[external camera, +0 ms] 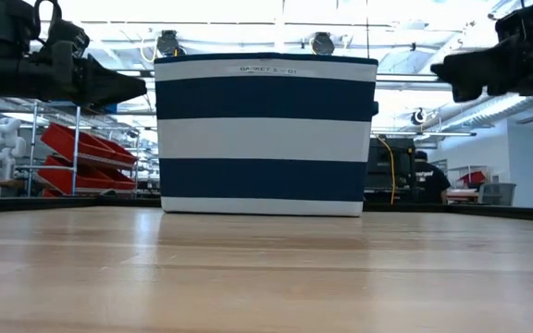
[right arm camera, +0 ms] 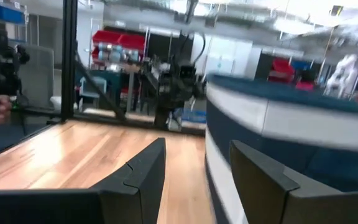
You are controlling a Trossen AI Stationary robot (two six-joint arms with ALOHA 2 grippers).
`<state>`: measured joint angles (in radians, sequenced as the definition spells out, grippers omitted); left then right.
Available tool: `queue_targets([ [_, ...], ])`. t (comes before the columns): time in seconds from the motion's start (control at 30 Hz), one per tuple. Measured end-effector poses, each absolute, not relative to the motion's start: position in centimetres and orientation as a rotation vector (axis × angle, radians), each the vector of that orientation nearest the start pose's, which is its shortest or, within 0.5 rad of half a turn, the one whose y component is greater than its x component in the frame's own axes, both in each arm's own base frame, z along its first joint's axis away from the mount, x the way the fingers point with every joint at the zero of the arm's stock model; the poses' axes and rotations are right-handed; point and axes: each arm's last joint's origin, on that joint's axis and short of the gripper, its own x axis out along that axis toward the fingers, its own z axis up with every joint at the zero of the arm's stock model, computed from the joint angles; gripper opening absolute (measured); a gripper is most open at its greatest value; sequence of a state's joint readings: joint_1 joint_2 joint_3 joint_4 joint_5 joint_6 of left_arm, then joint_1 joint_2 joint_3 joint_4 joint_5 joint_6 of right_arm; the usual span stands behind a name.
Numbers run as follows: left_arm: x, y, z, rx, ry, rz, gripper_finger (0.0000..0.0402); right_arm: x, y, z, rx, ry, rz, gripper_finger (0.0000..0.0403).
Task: Fold towel
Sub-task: Return to Home Position
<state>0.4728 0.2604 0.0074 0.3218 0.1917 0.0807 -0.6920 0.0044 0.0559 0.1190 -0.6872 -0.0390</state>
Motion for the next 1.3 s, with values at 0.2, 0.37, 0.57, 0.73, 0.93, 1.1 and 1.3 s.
queue_targets([
  [0.2,10.3,4.7,17.5,0.103,-0.054,0.284,0.0163,7.9,-4.2,18.0,-0.160,-0.020,-0.020,0.0168],
  [0.37,10.3,4.7,17.5,0.104,-0.054,0.284,0.0163,7.9,-4.3,17.9,-0.156,-0.016,-0.037,0.0164],
  [0.57,10.3,4.7,17.5,0.104,-0.054,0.284,0.0163,7.9,-4.3,18.0,-0.108,-0.022,-0.046,0.0163],
  [0.73,10.3,4.7,17.5,0.103,-0.054,0.284,0.0163,7.9,-4.5,18.0,-0.107,-0.019,-0.110,0.0162],
  [0.93,10.3,4.7,17.5,0.104,-0.054,0.284,0.0163,7.9,-4.5,17.9,-0.083,-0.016,-0.117,0.0162],
  [1.1,10.3,4.7,17.5,0.103,-0.054,0.284,0.0163,7.9,-4.5,17.9,-0.054,-0.017,-0.117,0.0162],
  [1.3,10.3,4.7,17.5,0.103,-0.054,0.284,0.0163,7.9,-4.5,17.9,-0.054,-0.017,-0.117,0.0162],
])
